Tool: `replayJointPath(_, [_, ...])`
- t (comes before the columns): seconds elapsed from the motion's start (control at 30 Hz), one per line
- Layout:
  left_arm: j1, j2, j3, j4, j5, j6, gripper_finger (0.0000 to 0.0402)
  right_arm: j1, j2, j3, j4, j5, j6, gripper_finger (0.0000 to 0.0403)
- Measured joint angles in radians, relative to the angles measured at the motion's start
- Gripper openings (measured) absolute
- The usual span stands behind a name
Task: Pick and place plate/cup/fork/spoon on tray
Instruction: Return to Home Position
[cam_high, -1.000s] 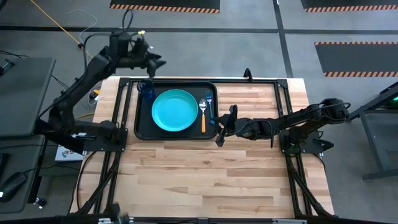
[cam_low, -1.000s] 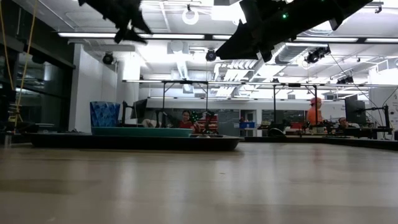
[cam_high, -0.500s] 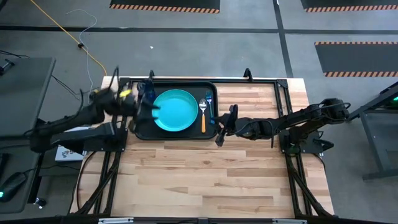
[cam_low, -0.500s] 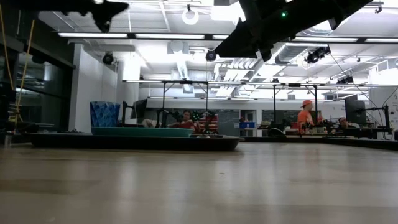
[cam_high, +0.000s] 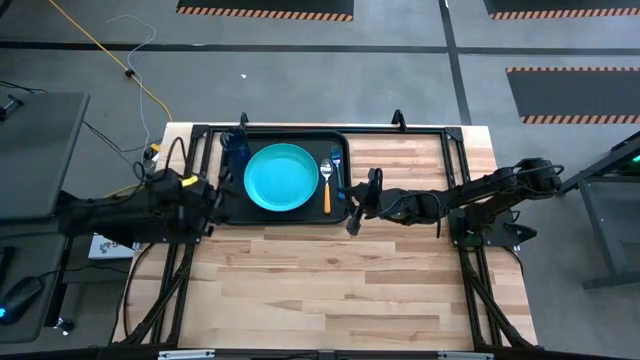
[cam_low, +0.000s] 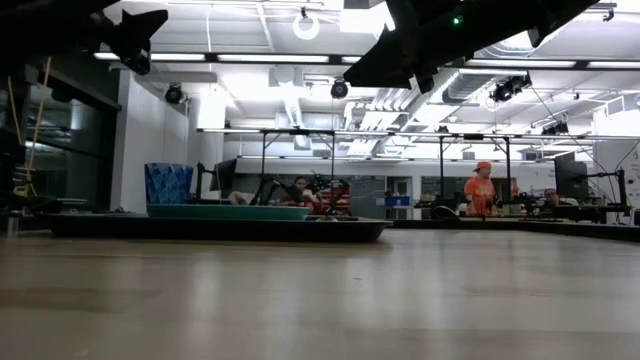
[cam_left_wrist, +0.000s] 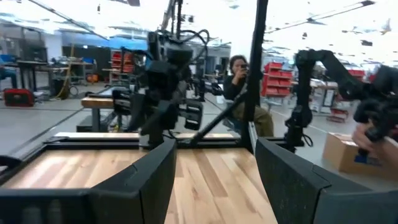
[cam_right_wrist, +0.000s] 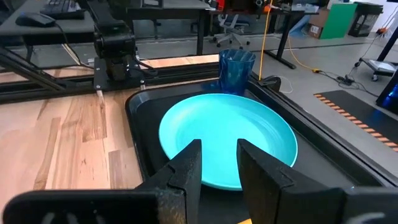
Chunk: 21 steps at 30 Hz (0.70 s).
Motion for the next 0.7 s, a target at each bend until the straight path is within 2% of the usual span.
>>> replayJointPath(0.2, [-0.073,0.0,-0.052,0.025,-0.005,0.01,0.0209,0.0,-0.005,0.0,-0.002,0.0,-0.005,0.0092])
replayJointPath(0.4, [-0.16,0.004,-0.098,0.026,-0.139,-0.027,0.0209,0.0,-0.04,0.0,-0.006,-0.002,0.006,0.0092])
replayJointPath(0.6, [-0.202,0.0,-0.1,0.028,-0.141,0.077,0.0204,0.001,-0.06,0.0,-0.037,-0.028,0.052,0.0092])
replayJointPath(0.7, [-0.205,0.0,-0.1,0.016,-0.152,0.101,0.0182,0.002,-0.06,0.0,-0.058,-0.029,0.058,0.0092])
